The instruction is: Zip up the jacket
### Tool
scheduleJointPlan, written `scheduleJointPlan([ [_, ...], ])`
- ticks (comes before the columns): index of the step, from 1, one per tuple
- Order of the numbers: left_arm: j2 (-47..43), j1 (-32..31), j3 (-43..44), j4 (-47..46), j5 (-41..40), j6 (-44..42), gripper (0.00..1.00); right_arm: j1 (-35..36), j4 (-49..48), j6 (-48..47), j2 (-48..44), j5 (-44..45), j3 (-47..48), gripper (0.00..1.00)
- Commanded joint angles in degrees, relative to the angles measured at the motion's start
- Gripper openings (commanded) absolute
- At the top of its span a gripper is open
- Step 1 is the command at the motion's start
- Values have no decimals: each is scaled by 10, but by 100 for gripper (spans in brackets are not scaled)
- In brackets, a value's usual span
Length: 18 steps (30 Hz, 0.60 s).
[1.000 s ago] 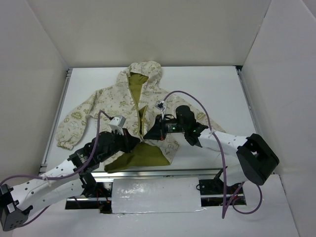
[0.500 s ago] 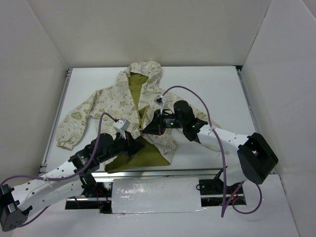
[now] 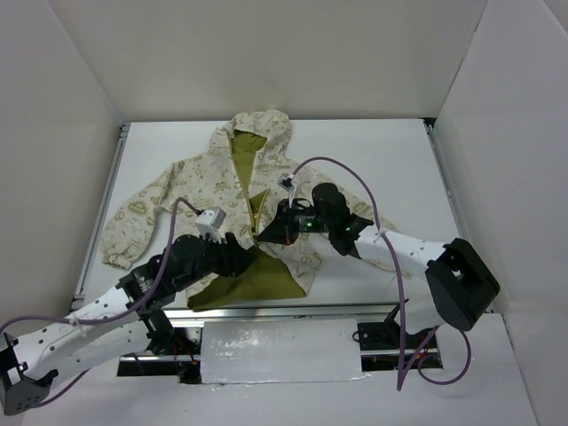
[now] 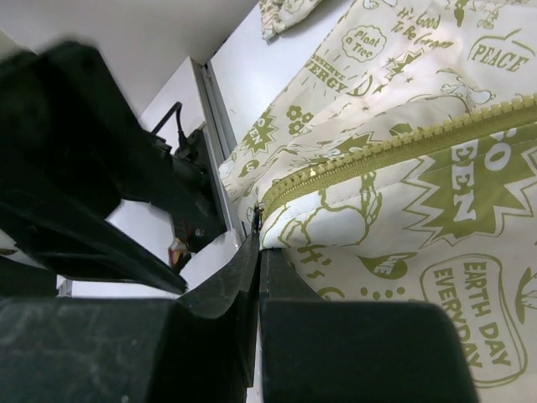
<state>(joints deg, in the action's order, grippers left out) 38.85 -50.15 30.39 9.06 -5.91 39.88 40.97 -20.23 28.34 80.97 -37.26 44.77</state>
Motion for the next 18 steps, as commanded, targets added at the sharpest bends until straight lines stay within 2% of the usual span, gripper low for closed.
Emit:
scheduleJointPlan([
  [1, -10, -1, 45, 82, -127, 62, 61, -2, -30, -3, 5, 2, -6, 0],
  [9, 1, 0, 41, 71, -183, 102, 66, -2, -36, -4, 0, -18, -9, 0],
  [12, 29, 1, 42, 45, -184, 100, 62, -2, -44, -3, 0, -30, -11, 0],
  [18, 28, 28, 10, -60, -114, 74, 64, -2, -49, -5, 1, -44, -14, 0],
])
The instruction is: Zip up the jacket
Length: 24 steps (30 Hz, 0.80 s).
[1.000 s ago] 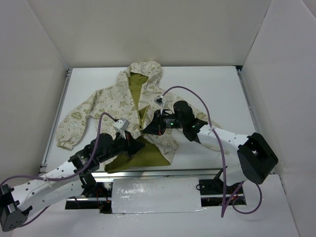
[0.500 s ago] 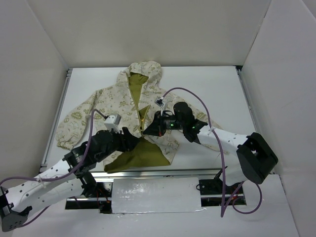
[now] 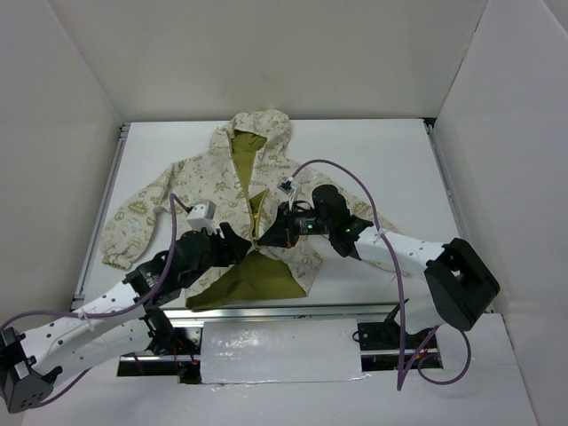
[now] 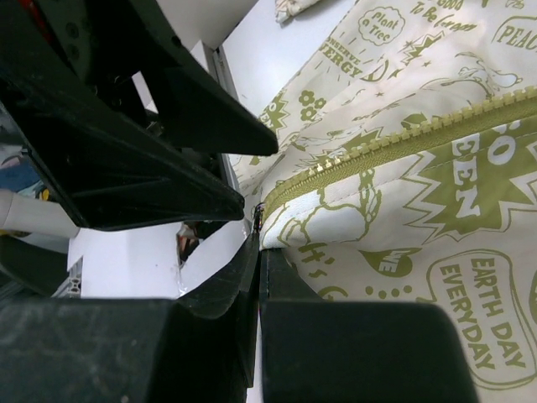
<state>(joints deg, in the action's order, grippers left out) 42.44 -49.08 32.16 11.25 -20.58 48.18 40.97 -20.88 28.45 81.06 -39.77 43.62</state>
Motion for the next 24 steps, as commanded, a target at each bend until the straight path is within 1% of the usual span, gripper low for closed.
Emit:
scheduleJointPlan([
  [1, -8, 22, -13, -89, 42, -10, 64, -3, -44, -6, 0, -22, -3, 0],
  [6, -9, 60, -40, -143, 118, -9, 64, -3, -50, -4, -1, -29, -6, 0],
  [9, -5, 72, -54, -156, 141, -8, 63, -2, -55, -2, -1, -30, -5, 0],
  [11, -2, 77, -60, -161, 151, -8, 59, -3, -57, -1, 1, -32, -5, 0],
  [15, -4, 84, -70, -180, 184, -5, 56, -2, -60, 2, 4, -31, -4, 0],
  [19, -10, 90, -78, -195, 201, -4, 54, -3, -58, 2, 7, -30, -2, 0],
  [23, -6, 99, -90, -220, 229, 2, 48, -2, -65, 6, 6, -33, -1, 0],
  [24, -2, 101, -97, -228, 243, 2, 44, -2, -65, 6, 7, -34, 0, 0],
])
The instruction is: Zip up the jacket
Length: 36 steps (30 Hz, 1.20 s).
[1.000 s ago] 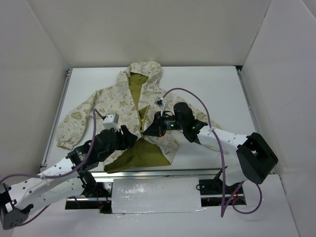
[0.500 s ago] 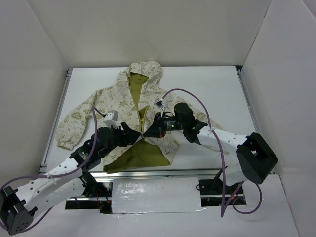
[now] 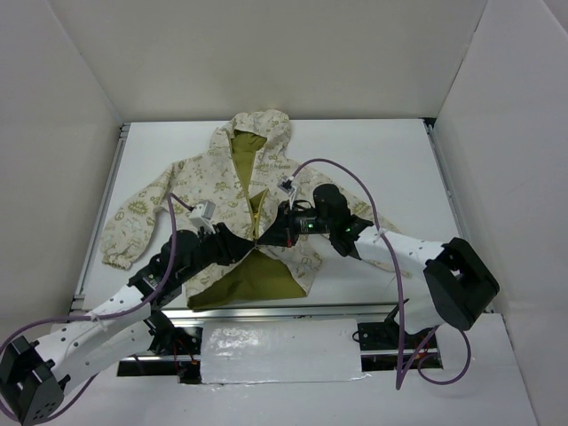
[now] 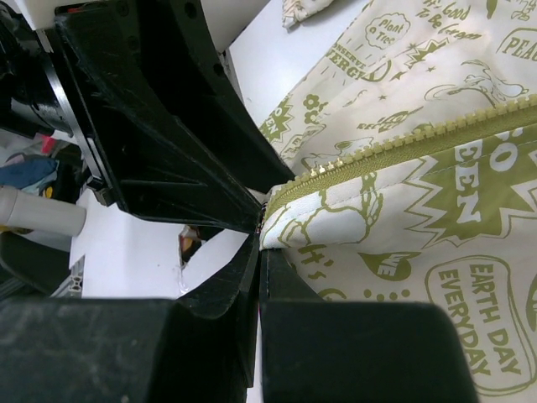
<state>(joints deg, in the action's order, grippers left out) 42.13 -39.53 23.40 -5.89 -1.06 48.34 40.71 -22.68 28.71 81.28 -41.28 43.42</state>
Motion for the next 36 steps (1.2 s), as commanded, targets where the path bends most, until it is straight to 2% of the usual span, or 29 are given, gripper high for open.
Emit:
scheduleJointPlan([
  [1, 4, 11, -12, -70, 53, 5, 41, 1, -46, 4, 5, -18, 3, 0],
  [6, 9, 20, -18, -77, 63, 6, 22, 1, -41, 1, 5, -14, 1, 0],
  [10, -1, 23, -20, -71, 60, 4, 11, 1, -49, 5, 10, -15, -3, 0],
  [12, -4, 24, -20, -63, 57, 3, 0, -1, -52, 6, 13, -16, -3, 0],
  [18, -19, 24, -27, -54, 59, -6, 0, -10, -49, 7, 17, -15, -4, 0],
  [20, -24, 24, -28, -52, 64, -10, 0, -12, -15, -7, 20, 0, 4, 15],
  [22, -26, 24, -29, -51, 69, -13, 0, -12, 11, -21, 20, 14, 11, 25],
  [31, 2, 24, -27, -67, 128, -31, 0, -12, 32, -15, -8, 45, 13, 33],
  [33, 11, 24, -27, -67, 138, -38, 0, -11, 51, -14, -24, 66, 17, 39],
  [35, 18, 24, -26, -64, 142, -45, 0, -10, 75, -9, -35, 114, 23, 40],
  [36, 26, 24, -22, -60, 142, -46, 0, -10, 108, -6, -44, 136, 26, 46],
])
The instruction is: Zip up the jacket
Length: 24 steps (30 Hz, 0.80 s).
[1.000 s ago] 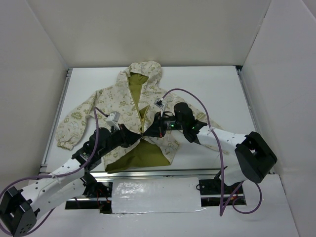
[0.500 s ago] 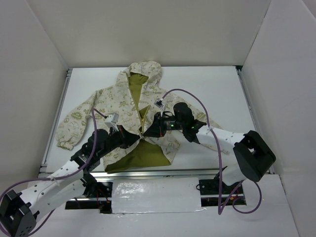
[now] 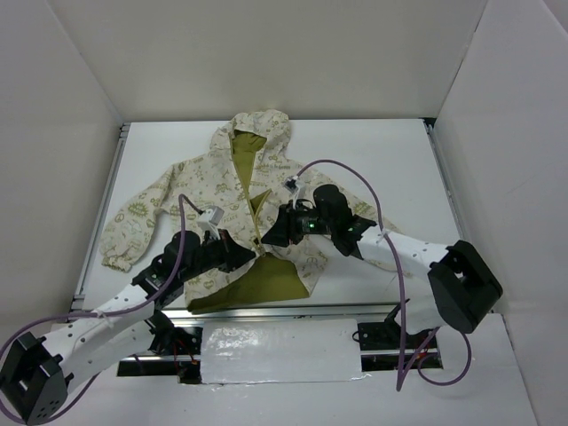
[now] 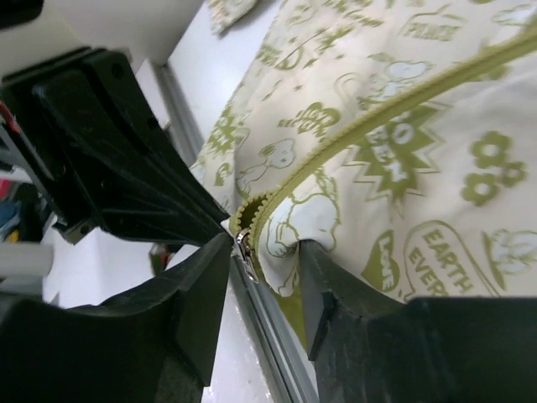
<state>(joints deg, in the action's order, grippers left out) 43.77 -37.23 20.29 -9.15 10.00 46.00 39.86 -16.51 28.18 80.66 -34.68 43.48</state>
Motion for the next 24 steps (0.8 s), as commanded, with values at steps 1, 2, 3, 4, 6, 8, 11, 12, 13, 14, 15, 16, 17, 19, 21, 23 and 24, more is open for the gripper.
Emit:
scheduleJointPlan([
  [1, 14, 1, 10, -25, 31, -23, 0, 0, 62, 2, -45, 94, 28, 47],
  [2, 22, 1, 12, -25, 31, -25, 0, 1, 90, 7, -50, 136, 30, 47],
  [3, 25, 1, 13, -25, 31, -24, 0, 3, 104, 10, -62, 158, 30, 48],
  [4, 28, 2, 13, -27, 33, -23, 0, 9, 116, 13, -69, 176, 29, 50],
  [6, 35, 2, 12, -33, 35, -21, 0, 20, 152, 19, -92, 210, 27, 57],
  [8, 42, 2, 13, -43, 40, -19, 0, 43, 162, 34, -123, 218, 17, 56],
  [11, 50, 3, 17, -52, 47, -19, 0, 84, 157, 70, -156, 218, -18, 56],
  [12, 52, 3, 17, -54, 49, -19, 0, 91, 139, 84, -177, 216, -30, 56],
  [13, 52, 3, 17, -56, 52, -17, 0, 98, 125, 97, -188, 202, -60, 57],
  [14, 54, 3, 19, -60, 54, -18, 0, 113, 88, 126, -195, 196, -76, 56],
  [15, 55, 3, 19, -60, 55, -18, 0, 121, 68, 139, -210, 193, -93, 56],
  [16, 55, 3, 19, -61, 56, -18, 0, 129, 48, 151, -214, 191, -124, 56],
  [17, 55, 4, 19, -64, 59, -18, 0, 137, 8, 164, -217, 191, -138, 56],
  [19, 55, 4, 18, -66, 63, -18, 0, 154, -13, 170, -205, 200, -159, 57],
  [21, 57, 4, 19, -69, 69, -19, 0, 160, -55, 161, -182, 195, -169, 56],
  [23, 57, 4, 19, -70, 70, -17, 0, 160, -96, 162, -171, 203, -184, 56],
  [24, 57, 4, 19, -70, 71, -17, 0, 160, -105, 159, -161, 206, -187, 56],
])
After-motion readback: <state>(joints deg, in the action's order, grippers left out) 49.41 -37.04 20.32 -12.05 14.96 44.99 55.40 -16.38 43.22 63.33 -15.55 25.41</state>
